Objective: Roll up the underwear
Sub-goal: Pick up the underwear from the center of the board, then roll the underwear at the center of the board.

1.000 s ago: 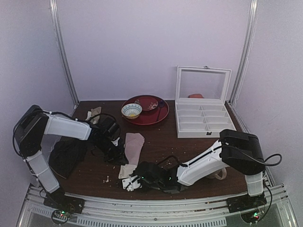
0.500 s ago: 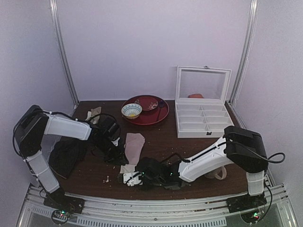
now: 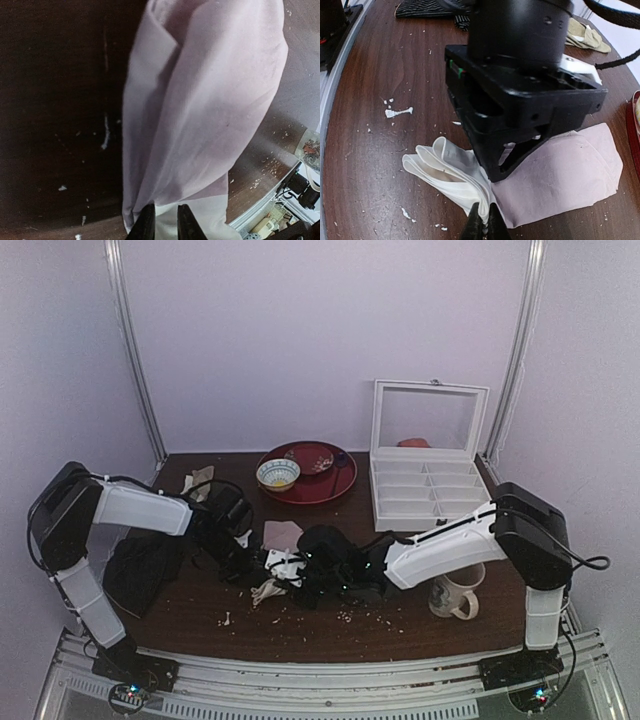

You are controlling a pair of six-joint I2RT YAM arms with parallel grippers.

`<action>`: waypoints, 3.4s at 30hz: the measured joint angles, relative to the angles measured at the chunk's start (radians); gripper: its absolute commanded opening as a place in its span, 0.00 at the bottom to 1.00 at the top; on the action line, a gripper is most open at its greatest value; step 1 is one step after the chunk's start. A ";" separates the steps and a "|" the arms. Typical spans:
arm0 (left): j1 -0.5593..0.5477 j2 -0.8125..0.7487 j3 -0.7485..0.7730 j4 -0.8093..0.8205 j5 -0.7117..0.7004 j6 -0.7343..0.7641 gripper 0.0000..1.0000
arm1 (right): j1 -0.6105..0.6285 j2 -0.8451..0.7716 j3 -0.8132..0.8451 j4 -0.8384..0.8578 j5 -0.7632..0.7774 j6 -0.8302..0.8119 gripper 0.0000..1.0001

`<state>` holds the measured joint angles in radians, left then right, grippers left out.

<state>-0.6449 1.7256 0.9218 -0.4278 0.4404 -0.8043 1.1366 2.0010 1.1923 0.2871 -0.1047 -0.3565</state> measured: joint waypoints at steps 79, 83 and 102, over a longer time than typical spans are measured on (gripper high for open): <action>0.052 -0.118 0.052 -0.100 -0.115 0.055 0.28 | -0.112 0.168 0.273 -0.345 -0.165 0.692 0.00; 0.052 -0.133 0.040 -0.089 -0.106 0.080 0.32 | -0.112 0.192 0.304 -0.369 -0.171 0.678 0.00; 0.052 -0.302 -0.223 0.201 0.014 0.159 0.50 | -0.112 0.218 0.358 -0.423 -0.198 0.666 0.00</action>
<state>-0.5926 1.4235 0.6987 -0.2268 0.4541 -0.6453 1.0245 2.2189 1.5501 -0.1364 -0.3031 0.3099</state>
